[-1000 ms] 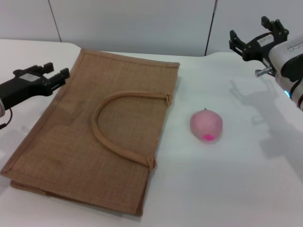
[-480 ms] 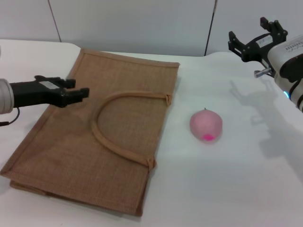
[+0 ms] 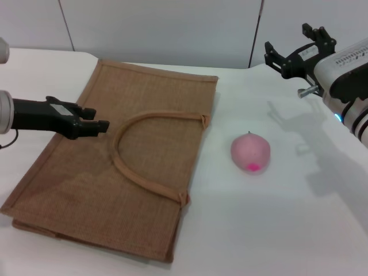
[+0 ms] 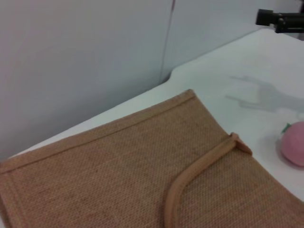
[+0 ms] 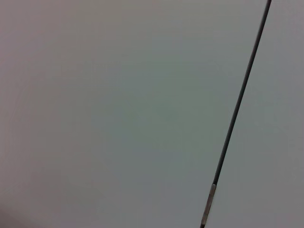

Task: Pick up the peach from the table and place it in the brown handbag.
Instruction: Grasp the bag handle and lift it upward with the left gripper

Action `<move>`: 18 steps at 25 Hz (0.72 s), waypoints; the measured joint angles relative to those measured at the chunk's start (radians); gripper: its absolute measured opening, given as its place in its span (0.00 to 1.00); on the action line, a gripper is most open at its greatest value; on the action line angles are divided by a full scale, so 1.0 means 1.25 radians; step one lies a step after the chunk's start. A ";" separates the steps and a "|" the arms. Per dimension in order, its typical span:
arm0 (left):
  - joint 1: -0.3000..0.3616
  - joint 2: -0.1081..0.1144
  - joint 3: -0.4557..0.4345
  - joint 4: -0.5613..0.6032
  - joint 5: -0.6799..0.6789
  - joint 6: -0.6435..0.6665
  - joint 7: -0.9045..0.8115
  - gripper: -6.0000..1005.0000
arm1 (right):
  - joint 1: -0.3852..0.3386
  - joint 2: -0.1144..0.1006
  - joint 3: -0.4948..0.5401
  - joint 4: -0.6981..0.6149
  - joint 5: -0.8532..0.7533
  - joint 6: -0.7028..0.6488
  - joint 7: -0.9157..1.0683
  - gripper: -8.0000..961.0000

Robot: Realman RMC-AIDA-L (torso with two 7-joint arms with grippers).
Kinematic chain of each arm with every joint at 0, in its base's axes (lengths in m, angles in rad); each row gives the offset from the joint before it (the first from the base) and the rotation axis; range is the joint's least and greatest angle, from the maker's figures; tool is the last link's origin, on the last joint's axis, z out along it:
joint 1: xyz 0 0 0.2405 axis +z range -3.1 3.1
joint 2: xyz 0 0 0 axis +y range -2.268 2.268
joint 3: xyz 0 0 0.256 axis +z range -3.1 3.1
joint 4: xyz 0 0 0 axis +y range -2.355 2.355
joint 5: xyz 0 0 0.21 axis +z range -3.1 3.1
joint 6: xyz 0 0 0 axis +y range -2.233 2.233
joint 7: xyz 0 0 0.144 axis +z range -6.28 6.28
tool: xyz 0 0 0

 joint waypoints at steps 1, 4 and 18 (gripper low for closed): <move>-0.009 0.002 -0.009 0.001 0.014 -0.012 -0.003 0.48 | -0.001 0.000 0.000 -0.001 0.000 0.000 0.000 0.92; -0.027 0.004 -0.026 0.002 0.041 -0.025 -0.009 0.48 | -0.001 0.000 0.000 -0.001 0.000 0.001 0.000 0.92; -0.085 0.007 -0.032 -0.062 0.131 -0.002 -0.046 0.46 | -0.001 -0.001 -0.012 -0.023 0.000 0.001 0.000 0.92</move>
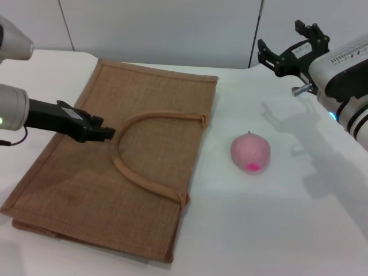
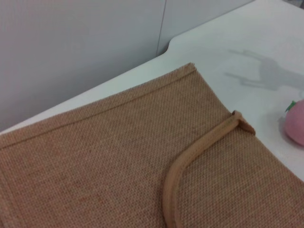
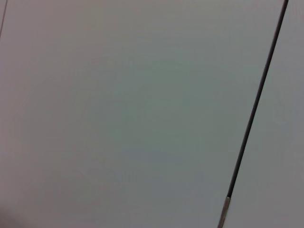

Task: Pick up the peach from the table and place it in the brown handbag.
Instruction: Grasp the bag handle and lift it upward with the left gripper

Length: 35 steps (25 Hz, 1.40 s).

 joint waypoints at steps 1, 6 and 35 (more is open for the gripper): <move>-0.004 0.000 0.000 -0.008 0.003 0.002 0.000 0.46 | 0.000 0.000 0.000 -0.001 0.000 0.000 0.000 0.92; -0.020 0.002 0.002 -0.035 0.006 0.004 0.000 0.46 | 0.000 0.000 0.000 -0.005 0.000 0.000 0.000 0.92; -0.044 -0.004 -0.045 -0.089 0.079 0.070 -0.046 0.45 | 0.003 0.002 -0.019 -0.010 0.000 0.000 0.001 0.92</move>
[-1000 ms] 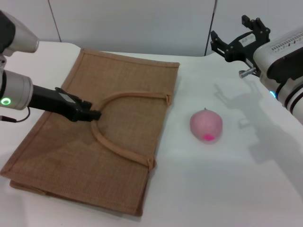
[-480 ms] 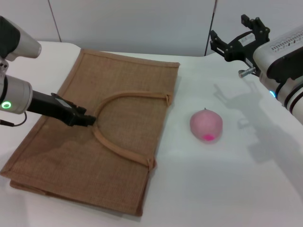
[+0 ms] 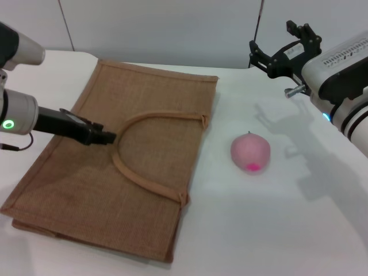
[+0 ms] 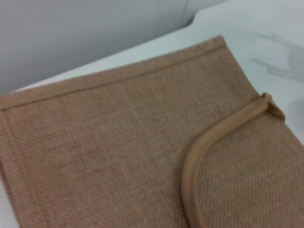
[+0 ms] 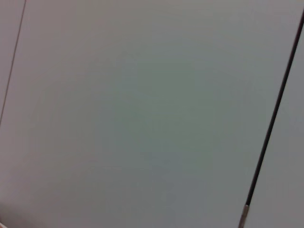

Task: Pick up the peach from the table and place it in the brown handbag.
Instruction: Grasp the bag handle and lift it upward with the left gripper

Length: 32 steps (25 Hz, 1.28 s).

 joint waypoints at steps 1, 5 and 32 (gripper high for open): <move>-0.002 0.000 -0.010 0.000 0.000 0.001 0.000 0.45 | 0.001 0.000 -0.001 0.000 0.000 0.000 0.001 0.92; -0.009 0.000 -0.033 0.000 -0.001 0.007 -0.007 0.45 | 0.004 -0.001 -0.001 -0.002 0.000 0.000 0.002 0.92; -0.040 -0.008 -0.038 -0.076 -0.028 0.040 -0.047 0.45 | -0.001 -0.001 -0.001 -0.029 0.000 0.017 -0.002 0.92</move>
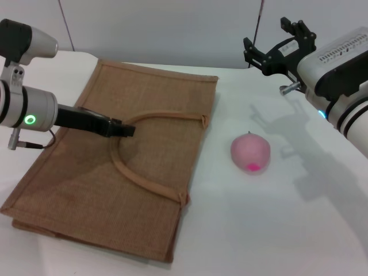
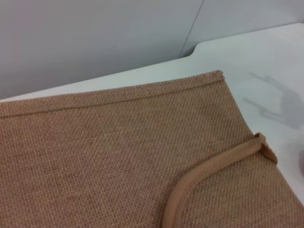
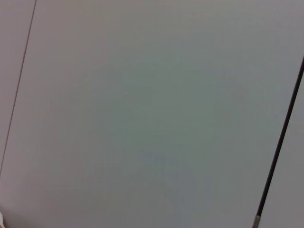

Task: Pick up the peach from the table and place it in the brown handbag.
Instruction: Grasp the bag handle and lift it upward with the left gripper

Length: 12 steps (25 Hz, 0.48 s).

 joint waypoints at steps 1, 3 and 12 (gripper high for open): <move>0.000 0.000 0.000 -0.003 0.003 0.000 0.000 0.45 | 0.000 0.000 0.000 0.000 0.000 0.000 0.000 0.92; 0.000 0.002 0.001 -0.011 0.005 0.000 0.000 0.45 | 0.001 0.000 0.000 0.000 0.000 0.000 -0.001 0.92; 0.005 0.014 0.007 -0.023 0.012 0.000 -0.009 0.45 | 0.003 0.000 0.000 0.000 0.000 0.000 -0.001 0.92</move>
